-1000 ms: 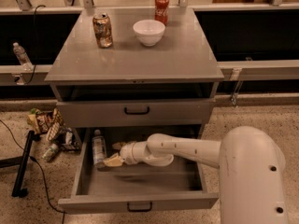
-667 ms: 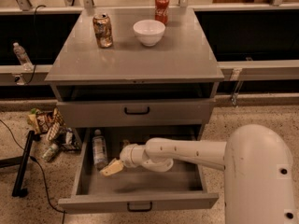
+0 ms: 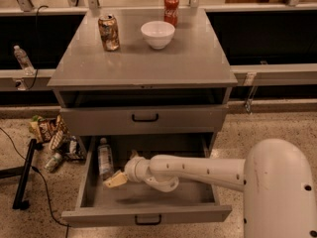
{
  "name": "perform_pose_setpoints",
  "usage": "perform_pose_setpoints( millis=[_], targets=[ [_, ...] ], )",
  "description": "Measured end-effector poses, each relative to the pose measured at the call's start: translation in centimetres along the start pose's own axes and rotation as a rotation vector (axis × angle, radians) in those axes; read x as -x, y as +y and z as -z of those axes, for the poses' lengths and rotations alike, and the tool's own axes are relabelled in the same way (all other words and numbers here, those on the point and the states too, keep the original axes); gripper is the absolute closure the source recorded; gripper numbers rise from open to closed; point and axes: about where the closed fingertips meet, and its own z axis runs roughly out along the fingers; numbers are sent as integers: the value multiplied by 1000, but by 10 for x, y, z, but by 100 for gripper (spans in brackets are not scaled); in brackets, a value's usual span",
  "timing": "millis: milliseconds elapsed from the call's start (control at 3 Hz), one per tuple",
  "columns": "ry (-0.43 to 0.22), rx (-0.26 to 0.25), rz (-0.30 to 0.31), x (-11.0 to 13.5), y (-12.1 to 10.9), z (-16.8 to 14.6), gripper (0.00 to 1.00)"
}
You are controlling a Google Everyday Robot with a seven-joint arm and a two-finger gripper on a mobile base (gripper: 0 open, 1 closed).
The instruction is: Pick blue plastic bottle from middle drawer and place on counter
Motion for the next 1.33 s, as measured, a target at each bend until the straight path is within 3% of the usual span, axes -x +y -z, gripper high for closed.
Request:
perform_pose_setpoints(
  millis=[667,1333],
  targets=[
    [-90,-10,102,5,4,-21,0],
    [-104,26,132,6,13,-29,0]
  ],
)
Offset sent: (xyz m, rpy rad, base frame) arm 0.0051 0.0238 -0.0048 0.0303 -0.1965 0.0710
